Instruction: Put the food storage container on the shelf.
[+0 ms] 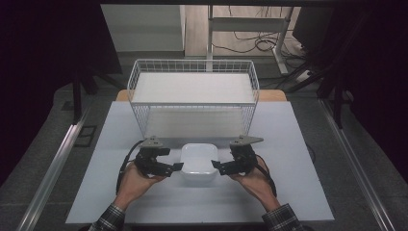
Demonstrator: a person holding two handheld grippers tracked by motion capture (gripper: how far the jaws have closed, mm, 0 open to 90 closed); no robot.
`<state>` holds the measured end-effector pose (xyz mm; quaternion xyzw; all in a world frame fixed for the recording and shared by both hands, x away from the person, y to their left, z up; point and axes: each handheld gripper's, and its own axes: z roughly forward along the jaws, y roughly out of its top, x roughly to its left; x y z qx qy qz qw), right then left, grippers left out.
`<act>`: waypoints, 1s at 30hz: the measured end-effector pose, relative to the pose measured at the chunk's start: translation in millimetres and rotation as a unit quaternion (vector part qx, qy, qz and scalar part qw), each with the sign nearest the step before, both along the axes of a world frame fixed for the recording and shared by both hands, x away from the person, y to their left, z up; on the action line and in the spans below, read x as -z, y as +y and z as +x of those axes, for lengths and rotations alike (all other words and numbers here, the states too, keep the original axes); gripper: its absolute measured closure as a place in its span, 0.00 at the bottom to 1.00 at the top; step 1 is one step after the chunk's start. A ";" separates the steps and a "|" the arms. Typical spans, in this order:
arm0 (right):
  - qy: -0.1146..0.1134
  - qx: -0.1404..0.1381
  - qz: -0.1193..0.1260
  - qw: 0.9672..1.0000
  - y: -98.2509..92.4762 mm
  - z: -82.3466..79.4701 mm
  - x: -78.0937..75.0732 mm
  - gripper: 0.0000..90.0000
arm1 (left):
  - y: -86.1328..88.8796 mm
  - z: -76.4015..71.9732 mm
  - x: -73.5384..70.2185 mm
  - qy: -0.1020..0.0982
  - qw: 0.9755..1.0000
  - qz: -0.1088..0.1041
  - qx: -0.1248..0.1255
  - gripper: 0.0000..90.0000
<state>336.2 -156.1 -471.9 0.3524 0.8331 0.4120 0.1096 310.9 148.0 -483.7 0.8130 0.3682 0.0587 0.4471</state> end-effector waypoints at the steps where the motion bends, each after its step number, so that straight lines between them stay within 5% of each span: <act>1: 0.003 -0.001 0.000 1.000 1.9 1.3 0.3 0.11 | -2.8 2.2 -0.1 -0.001 1.000 0.004 0.002 0.21; 9: 0.034 -0.013 -0.006 0.999 20.0 13.8 8.7 0.19 | -19.7 23.6 13.3 0.018 1.000 0.020 0.015 0.23; 11: 0.048 -0.014 -0.007 0.999 22.0 16.8 12.7 0.20 | -19.2 26.1 17.3 0.032 0.999 -0.002 0.017 0.24; 16: 0.119 -0.016 0.029 0.992 17.1 21.0 16.2 0.25 | -15.9 25.7 22.0 0.062 0.997 -0.029 0.032 0.26; 21: 0.151 -0.018 0.036 0.988 10.8 13.1 14.6 0.34 | -15.4 18.8 21.0 0.084 0.996 -0.032 0.025 0.27; 26: 0.154 0.000 0.047 0.987 -1.0 2.0 8.0 0.60 | -6.7 8.2 13.3 0.078 0.996 -0.027 0.017 0.53; 30: 0.145 0.009 0.049 0.988 -4.4 -6.5 3.6 0.69 | -3.7 -2.0 10.3 0.075 0.997 -0.030 0.007 0.65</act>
